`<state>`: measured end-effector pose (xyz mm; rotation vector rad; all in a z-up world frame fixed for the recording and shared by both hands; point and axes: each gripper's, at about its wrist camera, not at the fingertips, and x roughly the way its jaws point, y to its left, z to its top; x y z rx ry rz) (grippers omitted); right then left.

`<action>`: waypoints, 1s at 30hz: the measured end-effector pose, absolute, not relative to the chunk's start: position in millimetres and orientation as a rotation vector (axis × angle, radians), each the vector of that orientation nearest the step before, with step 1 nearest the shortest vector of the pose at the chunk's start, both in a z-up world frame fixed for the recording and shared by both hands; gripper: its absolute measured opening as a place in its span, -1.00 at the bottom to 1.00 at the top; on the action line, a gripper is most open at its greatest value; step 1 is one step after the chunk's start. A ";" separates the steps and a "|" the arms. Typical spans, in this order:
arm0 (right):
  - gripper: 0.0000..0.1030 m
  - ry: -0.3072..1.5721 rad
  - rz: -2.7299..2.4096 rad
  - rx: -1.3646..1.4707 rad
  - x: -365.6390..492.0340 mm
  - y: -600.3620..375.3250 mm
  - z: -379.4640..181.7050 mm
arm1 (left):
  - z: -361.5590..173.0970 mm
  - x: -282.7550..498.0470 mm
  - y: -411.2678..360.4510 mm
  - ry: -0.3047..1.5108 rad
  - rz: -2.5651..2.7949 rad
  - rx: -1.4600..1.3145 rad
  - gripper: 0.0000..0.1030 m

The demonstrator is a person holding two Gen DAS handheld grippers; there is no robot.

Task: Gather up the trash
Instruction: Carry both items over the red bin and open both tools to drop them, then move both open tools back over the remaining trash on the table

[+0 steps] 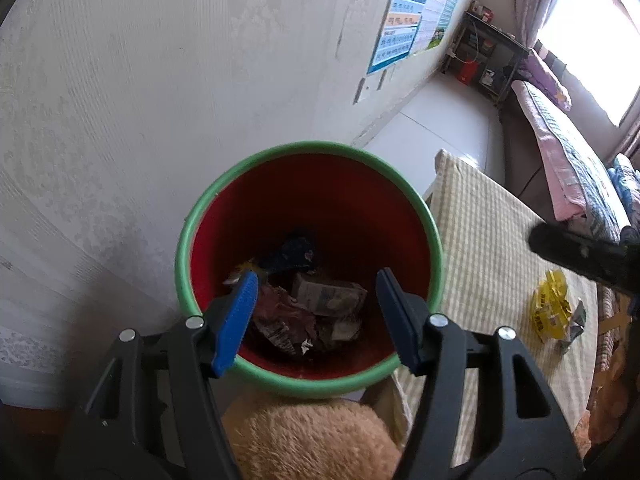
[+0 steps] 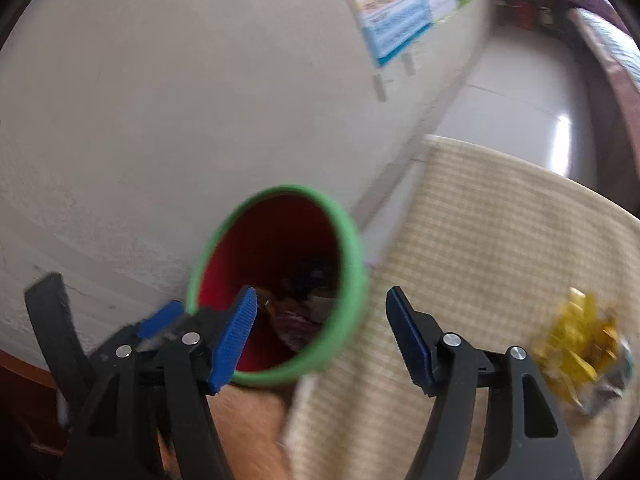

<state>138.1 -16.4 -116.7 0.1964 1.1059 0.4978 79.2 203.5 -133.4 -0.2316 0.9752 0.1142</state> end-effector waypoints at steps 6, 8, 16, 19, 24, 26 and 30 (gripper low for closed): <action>0.34 1.042 0.239 0.111 110.7 -124.2 -122.8 | -131.6 70.2 177.9 0.988 0.064 -0.212 0.14; 0.42 1.038 0.140 0.067 106.9 -159.9 -128.5 | -130.0 66.7 165.9 0.991 0.043 -0.195 0.14; 0.46 1.230 0.006 0.251 120.5 -255.4 -192.6 | -125.7 56.8 101.3 1.025 -0.070 -0.160 0.14; 0.12 1.251 0.075 0.348 115.0 -261.1 -206.3 | -121.0 53.4 74.1 1.029 -0.122 -0.125 0.14; -0.67 1.221 0.116 0.411 91.2 -266.0 -198.5 | -117.6 58.2 28.3 1.036 -0.198 -0.087 0.14; -0.67 1.187 0.112 0.406 72.1 -268.9 -187.4 | -116.7 65.8 7.6 1.036 -0.236 -0.082 0.14; -0.67 1.154 0.085 0.395 36.9 -268.4 -176.5 | -119.9 87.3 -30.0 1.037 -0.299 -0.104 0.14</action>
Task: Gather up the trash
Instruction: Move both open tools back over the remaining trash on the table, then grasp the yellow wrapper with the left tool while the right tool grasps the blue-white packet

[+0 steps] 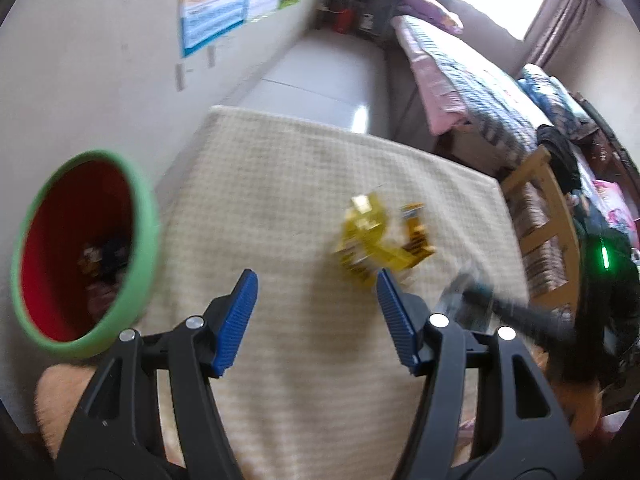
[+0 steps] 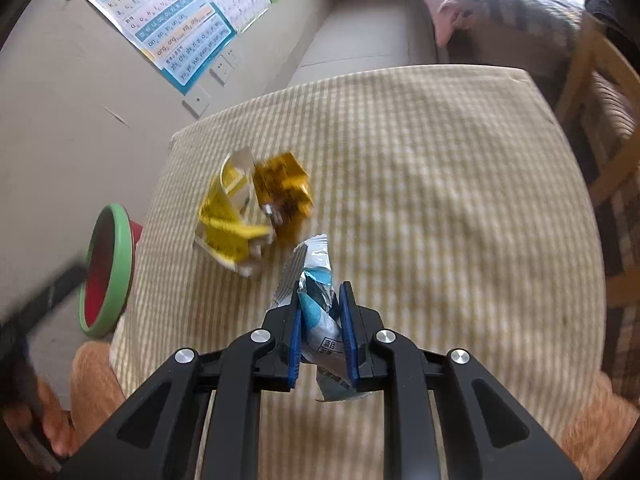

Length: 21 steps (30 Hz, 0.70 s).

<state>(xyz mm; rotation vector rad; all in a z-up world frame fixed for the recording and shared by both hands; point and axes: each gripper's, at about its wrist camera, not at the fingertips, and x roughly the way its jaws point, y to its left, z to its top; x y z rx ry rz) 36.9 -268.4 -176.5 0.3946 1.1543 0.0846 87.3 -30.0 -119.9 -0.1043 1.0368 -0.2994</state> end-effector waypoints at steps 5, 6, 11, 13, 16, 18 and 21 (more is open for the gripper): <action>-0.61 1.171 0.066 0.371 -0.9 -263.8 -183.2 | -148.9 118.9 -76.7 1.107 -0.321 -0.124 0.14; -0.61 1.176 0.063 0.375 -5.1 -264.6 -187.0 | -156.5 123.5 -84.0 1.126 -0.321 -0.132 0.14; -0.58 1.200 0.073 0.389 -13.3 -261.9 -197.9 | -191.6 141.1 -99.8 1.221 -0.273 -0.147 0.05; -0.46 1.200 0.080 0.391 -14.9 -261.9 -198.8 | -199.4 143.8 -97.9 1.243 -0.269 -0.175 0.05; -0.07 1.204 0.114 0.408 -12.7 -260.3 -198.0 | -202.8 147.5 -95.4 1.253 -0.264 -0.210 -0.04; 0.10 1.204 0.127 0.402 -11.8 -258.6 -196.2 | -200.4 147.4 -94.2 1.255 -0.277 -0.209 -0.19; 0.14 1.207 0.143 0.377 -13.2 -256.4 -195.0 | -195.1 141.3 -88.2 1.254 -0.299 -0.199 -0.31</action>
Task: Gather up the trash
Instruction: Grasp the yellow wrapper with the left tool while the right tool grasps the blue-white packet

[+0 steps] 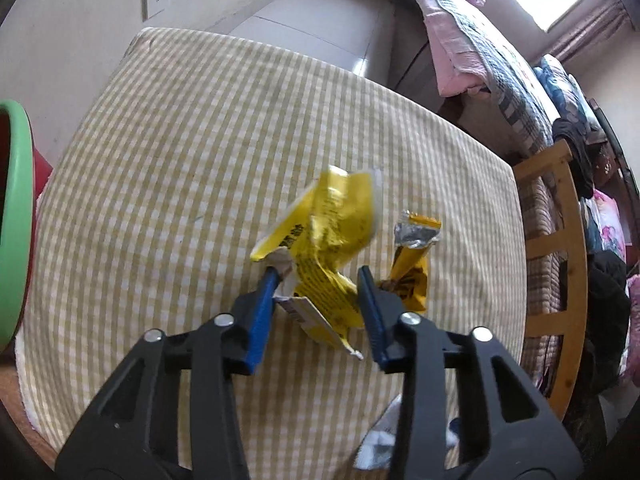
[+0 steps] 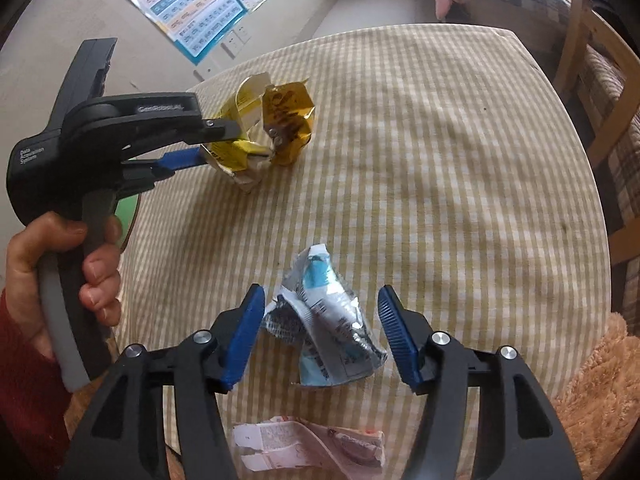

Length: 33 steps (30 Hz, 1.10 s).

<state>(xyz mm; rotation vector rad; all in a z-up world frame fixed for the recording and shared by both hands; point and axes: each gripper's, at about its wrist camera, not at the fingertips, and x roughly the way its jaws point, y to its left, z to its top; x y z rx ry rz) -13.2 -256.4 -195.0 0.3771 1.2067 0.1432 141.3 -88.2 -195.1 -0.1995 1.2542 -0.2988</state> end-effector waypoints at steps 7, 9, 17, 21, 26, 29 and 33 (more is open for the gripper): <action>0.15 1.228 0.166 0.369 -22.7 -258.9 -196.4 | -185.8 124.0 -74.0 1.247 -0.318 -0.149 -0.38; 0.15 1.225 0.166 0.364 -25.2 -260.9 -194.8 | -182.9 116.8 -73.1 1.236 -0.316 -0.134 -0.37; 0.15 1.243 0.167 0.396 -24.9 -262.2 -198.4 | -191.1 102.3 -66.9 1.264 -0.325 -0.191 -0.14; 0.15 1.252 0.162 0.400 -22.3 -260.3 -200.3 | -197.8 96.5 -69.1 1.279 -0.322 -0.180 -0.14; -0.57 1.251 0.145 0.404 -24.2 -258.8 -198.4 | -204.8 92.8 -68.0 1.295 -0.332 -0.196 -0.31; -0.64 1.223 0.146 0.389 -26.3 -257.7 -190.1 | -194.8 87.3 -67.3 1.256 -0.331 -0.165 -0.35; -0.64 1.164 0.147 0.392 -27.1 -257.0 -171.3 | -171.7 78.2 -56.2 1.199 -0.326 -0.177 -0.38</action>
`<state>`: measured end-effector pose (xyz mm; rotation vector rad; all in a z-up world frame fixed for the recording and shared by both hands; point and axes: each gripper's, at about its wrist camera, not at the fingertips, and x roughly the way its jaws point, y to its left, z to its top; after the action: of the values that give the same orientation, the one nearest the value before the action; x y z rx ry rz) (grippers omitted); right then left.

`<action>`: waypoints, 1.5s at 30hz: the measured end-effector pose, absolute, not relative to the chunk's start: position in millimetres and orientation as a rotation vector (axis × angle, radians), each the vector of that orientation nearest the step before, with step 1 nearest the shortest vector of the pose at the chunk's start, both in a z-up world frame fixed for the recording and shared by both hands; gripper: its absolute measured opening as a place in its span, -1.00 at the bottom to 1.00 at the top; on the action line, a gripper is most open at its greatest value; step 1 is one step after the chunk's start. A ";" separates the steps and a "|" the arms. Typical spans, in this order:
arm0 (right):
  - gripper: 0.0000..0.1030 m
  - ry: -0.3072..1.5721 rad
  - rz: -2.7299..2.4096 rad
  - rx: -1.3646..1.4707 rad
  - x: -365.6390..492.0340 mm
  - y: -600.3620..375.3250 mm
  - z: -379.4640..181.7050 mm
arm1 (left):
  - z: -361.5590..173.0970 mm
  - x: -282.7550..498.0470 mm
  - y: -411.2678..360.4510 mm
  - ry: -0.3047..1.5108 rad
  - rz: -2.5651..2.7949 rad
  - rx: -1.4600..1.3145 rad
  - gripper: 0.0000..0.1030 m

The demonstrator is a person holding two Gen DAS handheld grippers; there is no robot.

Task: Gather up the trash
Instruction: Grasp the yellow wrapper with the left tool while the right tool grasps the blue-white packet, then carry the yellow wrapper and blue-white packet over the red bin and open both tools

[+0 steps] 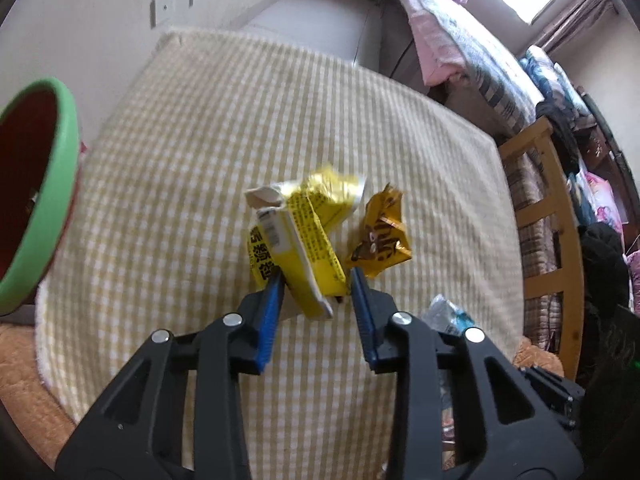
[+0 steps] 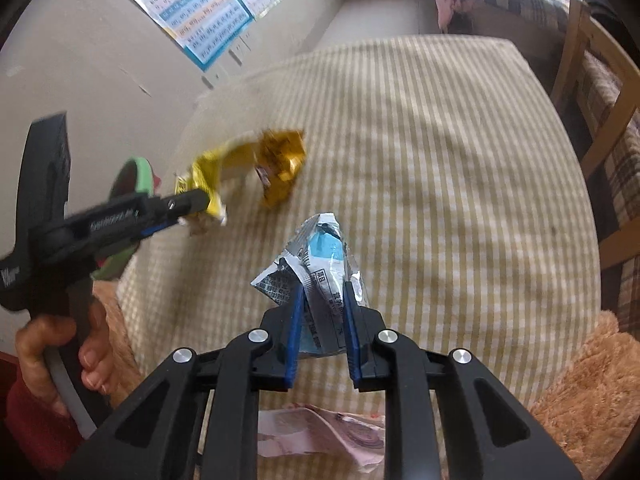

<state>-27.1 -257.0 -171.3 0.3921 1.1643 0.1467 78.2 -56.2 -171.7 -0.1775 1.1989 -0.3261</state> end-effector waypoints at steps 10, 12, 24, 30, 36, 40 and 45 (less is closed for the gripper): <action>-0.64 1.073 0.199 0.377 -10.8 -237.4 -131.3 | -102.4 55.5 -23.3 1.012 -0.246 -0.098 -0.41; -0.64 1.058 0.213 0.370 -7.5 -231.4 -124.8 | -95.1 54.1 -19.9 0.992 -0.244 -0.088 -0.41; -0.64 0.996 0.276 0.318 6.9 -199.4 -95.0 | -72.1 49.5 2.3 0.914 -0.207 -0.082 -0.42; -0.63 1.008 0.317 0.299 14.2 -179.3 -93.4 | -68.3 49.3 22.5 0.889 -0.158 -0.083 -0.41; -0.63 1.007 0.367 0.262 22.8 -151.4 -87.4 | -64.5 48.5 45.1 0.864 -0.098 -0.089 -0.42; -0.63 1.012 0.394 0.244 27.2 -135.6 -87.2 | -59.5 46.0 58.8 0.845 -0.070 -0.093 -0.42; -0.63 1.026 0.412 0.224 29.5 -122.1 -89.9 | -52.4 42.7 68.5 0.817 -0.043 -0.084 -0.41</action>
<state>29.5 -122.1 -89.9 0.2243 1.0256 0.4118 42.7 68.5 -52.4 -0.0845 0.8169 -0.0433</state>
